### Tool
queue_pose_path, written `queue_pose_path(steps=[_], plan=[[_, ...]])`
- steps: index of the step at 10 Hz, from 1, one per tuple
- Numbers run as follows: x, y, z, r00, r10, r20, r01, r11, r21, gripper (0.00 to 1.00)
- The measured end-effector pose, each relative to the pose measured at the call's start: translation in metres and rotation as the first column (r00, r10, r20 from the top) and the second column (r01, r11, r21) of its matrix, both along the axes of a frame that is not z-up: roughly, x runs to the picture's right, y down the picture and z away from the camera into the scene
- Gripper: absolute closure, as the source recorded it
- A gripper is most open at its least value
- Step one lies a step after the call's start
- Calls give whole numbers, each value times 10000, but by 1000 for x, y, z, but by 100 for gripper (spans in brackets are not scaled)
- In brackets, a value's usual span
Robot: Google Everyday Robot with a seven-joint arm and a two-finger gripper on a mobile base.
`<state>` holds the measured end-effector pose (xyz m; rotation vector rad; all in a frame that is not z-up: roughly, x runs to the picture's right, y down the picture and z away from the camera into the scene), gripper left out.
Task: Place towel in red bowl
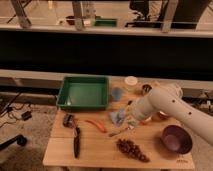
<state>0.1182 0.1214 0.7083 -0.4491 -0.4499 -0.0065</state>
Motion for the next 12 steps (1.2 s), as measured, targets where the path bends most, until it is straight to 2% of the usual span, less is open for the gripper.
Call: queue_pose_path(steps=[3,10,12], plan=[[38,-15,14,9982,372,-479,-371,9993,21,87],[38,-15,15,9981,369,-487,-367,9993,41,87],[46,-19,18,9951,685,-714,-678,9976,111,87]])
